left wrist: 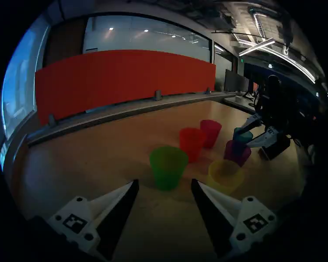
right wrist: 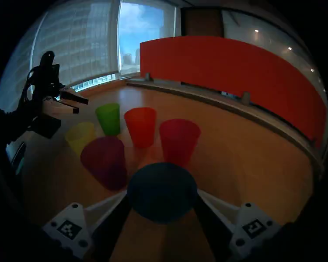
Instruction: Pour water
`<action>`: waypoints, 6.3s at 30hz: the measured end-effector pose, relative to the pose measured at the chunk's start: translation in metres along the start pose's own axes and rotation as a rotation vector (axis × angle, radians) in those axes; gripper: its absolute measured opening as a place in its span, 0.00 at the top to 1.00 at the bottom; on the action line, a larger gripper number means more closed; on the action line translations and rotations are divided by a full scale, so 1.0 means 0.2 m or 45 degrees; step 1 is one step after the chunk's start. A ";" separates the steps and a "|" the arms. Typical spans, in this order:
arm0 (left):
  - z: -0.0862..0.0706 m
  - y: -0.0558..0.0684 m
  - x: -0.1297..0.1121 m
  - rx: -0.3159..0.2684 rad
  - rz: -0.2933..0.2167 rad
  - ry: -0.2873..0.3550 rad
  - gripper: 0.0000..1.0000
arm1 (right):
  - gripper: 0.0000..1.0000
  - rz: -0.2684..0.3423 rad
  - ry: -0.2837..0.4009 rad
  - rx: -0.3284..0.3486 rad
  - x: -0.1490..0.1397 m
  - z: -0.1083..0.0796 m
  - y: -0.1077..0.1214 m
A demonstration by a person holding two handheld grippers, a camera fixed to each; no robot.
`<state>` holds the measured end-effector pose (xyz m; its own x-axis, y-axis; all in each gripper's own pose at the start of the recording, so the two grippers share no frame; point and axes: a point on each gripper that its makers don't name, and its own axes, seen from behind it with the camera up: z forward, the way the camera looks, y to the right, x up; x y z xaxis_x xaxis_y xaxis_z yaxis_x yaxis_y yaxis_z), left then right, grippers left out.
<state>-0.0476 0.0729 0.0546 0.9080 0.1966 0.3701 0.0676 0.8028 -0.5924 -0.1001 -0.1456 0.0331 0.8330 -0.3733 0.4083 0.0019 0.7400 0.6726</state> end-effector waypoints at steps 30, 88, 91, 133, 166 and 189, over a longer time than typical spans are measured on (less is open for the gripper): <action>0.24 0.04 0.00 -0.058 0.031 -0.050 0.12 | 0.11 -0.004 0.006 0.031 0.00 -0.01 -0.01; 0.22 0.09 0.23 -0.065 0.063 0.015 0.15 | 0.11 0.010 0.081 0.020 0.13 -0.18 -0.05; 0.15 0.12 0.29 -0.054 0.079 0.048 0.15 | 0.11 -0.003 0.101 0.013 0.18 -0.23 -0.07; -0.47 0.56 0.81 -0.117 0.159 0.390 0.14 | 0.10 -0.081 0.453 -0.025 0.62 -0.73 -0.31; -0.48 0.62 0.76 -0.145 0.175 0.427 0.14 | 0.10 -0.163 0.553 0.001 0.84 -0.77 -0.36; -0.41 0.75 0.66 -0.174 0.156 0.437 0.15 | 0.11 -0.423 0.608 -0.035 1.13 -0.81 -0.43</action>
<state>0.1173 0.1731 -0.0439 0.9967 0.0682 0.0433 -0.0166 0.6979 -0.7160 0.1779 -0.2034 -0.0329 0.9425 -0.2986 -0.1498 0.3147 0.6433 0.6979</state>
